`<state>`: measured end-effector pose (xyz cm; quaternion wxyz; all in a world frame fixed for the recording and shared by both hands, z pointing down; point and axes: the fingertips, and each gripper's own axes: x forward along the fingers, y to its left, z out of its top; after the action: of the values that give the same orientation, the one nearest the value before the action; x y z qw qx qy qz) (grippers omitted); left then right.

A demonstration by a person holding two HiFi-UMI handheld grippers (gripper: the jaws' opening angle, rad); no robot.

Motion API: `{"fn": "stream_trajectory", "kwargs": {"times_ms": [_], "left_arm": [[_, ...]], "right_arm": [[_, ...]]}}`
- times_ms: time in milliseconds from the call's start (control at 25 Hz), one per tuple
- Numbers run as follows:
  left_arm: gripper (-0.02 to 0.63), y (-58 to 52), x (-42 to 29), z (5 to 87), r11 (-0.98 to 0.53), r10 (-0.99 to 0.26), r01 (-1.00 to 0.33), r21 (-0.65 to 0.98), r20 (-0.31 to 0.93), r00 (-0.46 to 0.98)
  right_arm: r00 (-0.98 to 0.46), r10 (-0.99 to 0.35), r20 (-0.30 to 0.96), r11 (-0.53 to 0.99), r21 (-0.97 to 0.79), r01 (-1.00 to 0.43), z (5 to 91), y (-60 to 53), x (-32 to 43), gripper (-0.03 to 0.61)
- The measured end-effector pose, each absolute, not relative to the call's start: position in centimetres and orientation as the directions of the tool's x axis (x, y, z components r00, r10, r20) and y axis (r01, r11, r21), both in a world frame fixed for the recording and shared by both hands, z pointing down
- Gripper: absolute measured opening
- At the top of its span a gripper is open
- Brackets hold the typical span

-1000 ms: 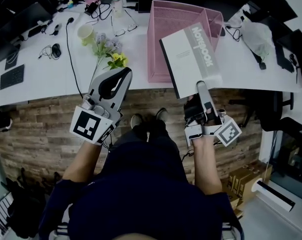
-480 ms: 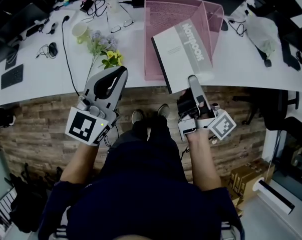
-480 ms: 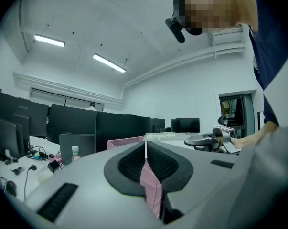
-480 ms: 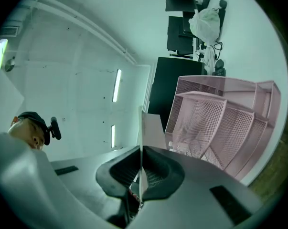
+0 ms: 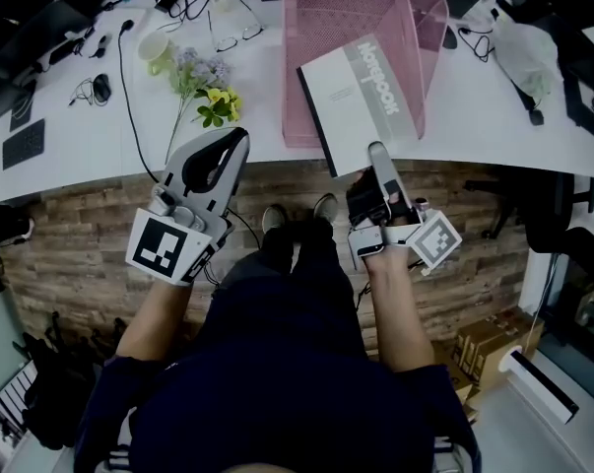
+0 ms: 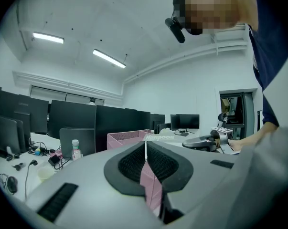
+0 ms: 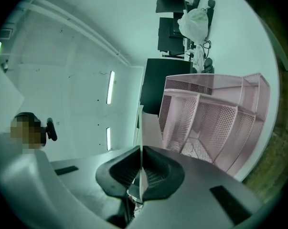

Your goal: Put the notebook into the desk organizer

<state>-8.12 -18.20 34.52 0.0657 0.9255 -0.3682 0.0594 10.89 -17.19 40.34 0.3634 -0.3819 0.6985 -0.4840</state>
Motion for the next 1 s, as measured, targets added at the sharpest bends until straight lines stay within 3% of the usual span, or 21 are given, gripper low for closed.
{"fn": "stream_trajectory", "kwargs": {"times_ms": [1000], "left_arm": [[0.035,-16.3,-7.9,37.6,-0.717,-0.656,-0.688,0.11,0.223,0.721]], "right_arm": [[-0.391,-0.92,-0.013,0.095,-0.977,-0.19,45.8,-16.0,12.1,0.014]]}}
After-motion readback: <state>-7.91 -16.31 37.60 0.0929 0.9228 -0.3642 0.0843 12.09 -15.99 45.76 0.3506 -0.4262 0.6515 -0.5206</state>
